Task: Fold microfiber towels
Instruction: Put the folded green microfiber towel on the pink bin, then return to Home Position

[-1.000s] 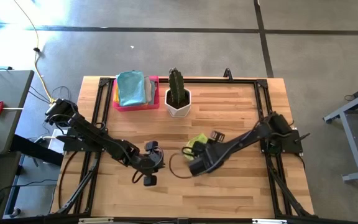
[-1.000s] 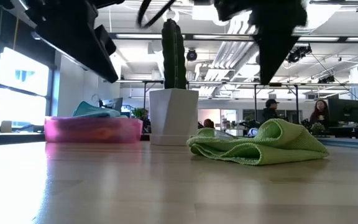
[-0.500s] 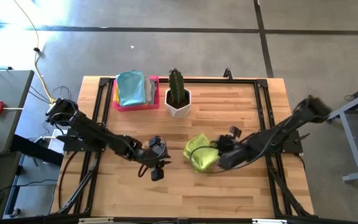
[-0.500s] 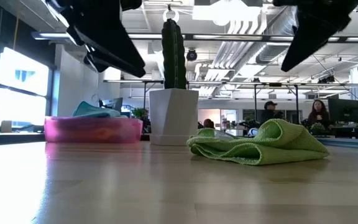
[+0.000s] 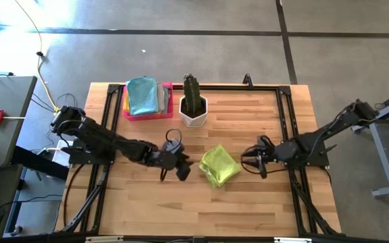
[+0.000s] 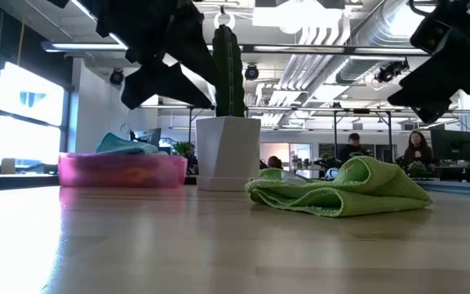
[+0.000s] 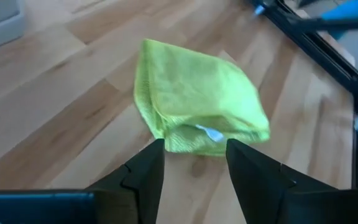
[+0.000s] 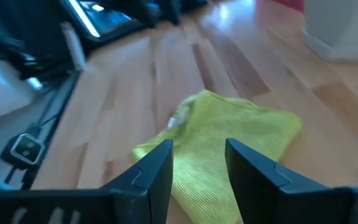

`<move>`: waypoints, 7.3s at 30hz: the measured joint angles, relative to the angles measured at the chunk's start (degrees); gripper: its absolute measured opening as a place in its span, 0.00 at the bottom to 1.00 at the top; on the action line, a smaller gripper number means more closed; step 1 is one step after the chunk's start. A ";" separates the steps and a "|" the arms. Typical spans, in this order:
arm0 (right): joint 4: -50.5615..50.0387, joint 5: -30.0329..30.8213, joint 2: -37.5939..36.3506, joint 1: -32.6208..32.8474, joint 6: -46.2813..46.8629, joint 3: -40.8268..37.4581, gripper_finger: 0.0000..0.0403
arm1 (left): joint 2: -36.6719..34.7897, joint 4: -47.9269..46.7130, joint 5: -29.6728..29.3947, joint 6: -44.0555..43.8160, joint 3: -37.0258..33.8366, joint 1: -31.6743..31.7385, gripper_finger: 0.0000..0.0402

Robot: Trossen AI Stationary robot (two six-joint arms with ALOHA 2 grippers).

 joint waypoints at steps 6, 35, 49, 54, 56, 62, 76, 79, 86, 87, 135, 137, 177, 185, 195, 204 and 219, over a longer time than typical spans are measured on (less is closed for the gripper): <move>7.92 -2.47 -7.99 0.00 -8.62 -7.02 0.34 | 0.24 0.31 -0.25 -3.81 0.01 0.89 0.41; 3.54 0.97 -13.64 0.00 -6.41 -9.73 0.34 | 14.50 15.95 9.14 -7.75 0.02 8.20 0.49; 2.56 0.98 -13.62 0.00 -6.40 -9.71 0.34 | 24.33 28.09 13.80 -10.83 0.15 11.64 0.63; 2.42 0.98 -13.62 0.00 -6.40 -9.71 0.34 | 25.42 25.51 13.73 -10.86 3.08 9.85 0.69; 2.40 0.98 -13.62 0.00 -6.40 -9.71 0.34 | 25.68 23.66 14.14 -10.44 4.69 8.91 0.70; 2.14 0.98 -13.62 0.00 -6.40 -9.71 0.34 | 27.87 19.17 15.25 -8.43 8.98 6.65 0.70; 0.61 1.00 -13.62 0.00 -6.40 -9.68 0.34 | 31.52 15.14 14.95 -6.23 12.98 5.99 0.25; 0.06 0.99 -13.62 0.00 -6.40 -9.68 0.34 | 30.45 12.39 16.05 -2.41 12.82 6.17 0.07; -0.19 1.00 -13.62 0.00 -6.40 -9.68 0.34 | 23.71 -5.03 21.33 8.12 12.57 7.88 0.03; -0.22 1.00 -13.62 0.00 -6.40 -9.68 0.34 | 22.07 -9.70 21.22 9.94 12.36 8.22 0.02; -5.68 0.98 -13.57 0.00 -6.40 -9.66 0.34 | -0.13 -53.10 -10.69 61.02 20.71 53.34 0.01; -5.92 0.98 -13.56 0.00 -6.40 -9.66 0.34 | -0.71 -52.44 -10.70 61.83 21.29 53.29 0.01; -6.61 0.98 -13.57 0.00 -6.40 -9.66 0.34 | 0.10 -54.88 -13.38 65.10 17.37 58.60 0.07; -6.61 0.98 -13.55 0.00 -6.40 -9.66 0.34 | 0.05 -54.77 -23.00 64.89 17.35 57.25 0.35; -6.61 0.96 -13.57 0.00 -6.40 -9.66 0.34 | -0.41 -56.08 -26.09 60.91 17.35 53.77 0.47; -6.63 0.97 -13.57 0.00 -6.39 -9.66 0.34 | -9.95 -58.43 0.66 49.72 17.34 47.27 0.47; -6.64 0.97 -13.56 0.00 -6.40 -9.66 0.34 | -41.65 -56.18 -8.92 34.78 -0.83 21.63 0.47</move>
